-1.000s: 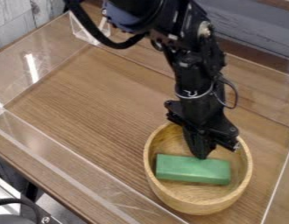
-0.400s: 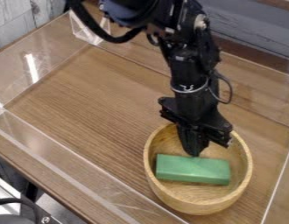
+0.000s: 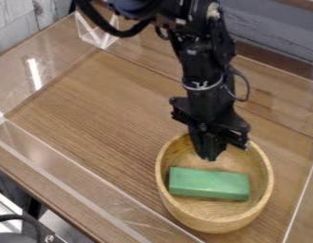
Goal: Put the green block in the brown bowl
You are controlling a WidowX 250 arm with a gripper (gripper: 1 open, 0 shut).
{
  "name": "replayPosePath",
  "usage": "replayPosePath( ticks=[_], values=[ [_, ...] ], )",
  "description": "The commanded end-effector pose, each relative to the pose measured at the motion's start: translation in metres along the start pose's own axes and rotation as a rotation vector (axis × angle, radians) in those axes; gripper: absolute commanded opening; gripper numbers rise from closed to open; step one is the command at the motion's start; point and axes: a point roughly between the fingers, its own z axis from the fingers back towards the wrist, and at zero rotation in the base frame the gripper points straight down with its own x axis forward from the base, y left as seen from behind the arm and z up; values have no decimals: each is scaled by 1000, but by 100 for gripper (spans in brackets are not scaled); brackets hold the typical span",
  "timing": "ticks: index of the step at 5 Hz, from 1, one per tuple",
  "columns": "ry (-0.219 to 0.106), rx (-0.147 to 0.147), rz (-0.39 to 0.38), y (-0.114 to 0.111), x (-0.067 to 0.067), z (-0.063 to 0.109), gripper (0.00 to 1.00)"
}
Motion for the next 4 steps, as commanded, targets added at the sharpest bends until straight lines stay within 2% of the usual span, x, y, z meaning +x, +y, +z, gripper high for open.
replayPosePath(
  ticks=[1, 4],
  values=[
    [-72, -4, -19, 0, 15, 15, 100],
    [-74, -16, -16, 6, 15, 6, 100]
  ],
)
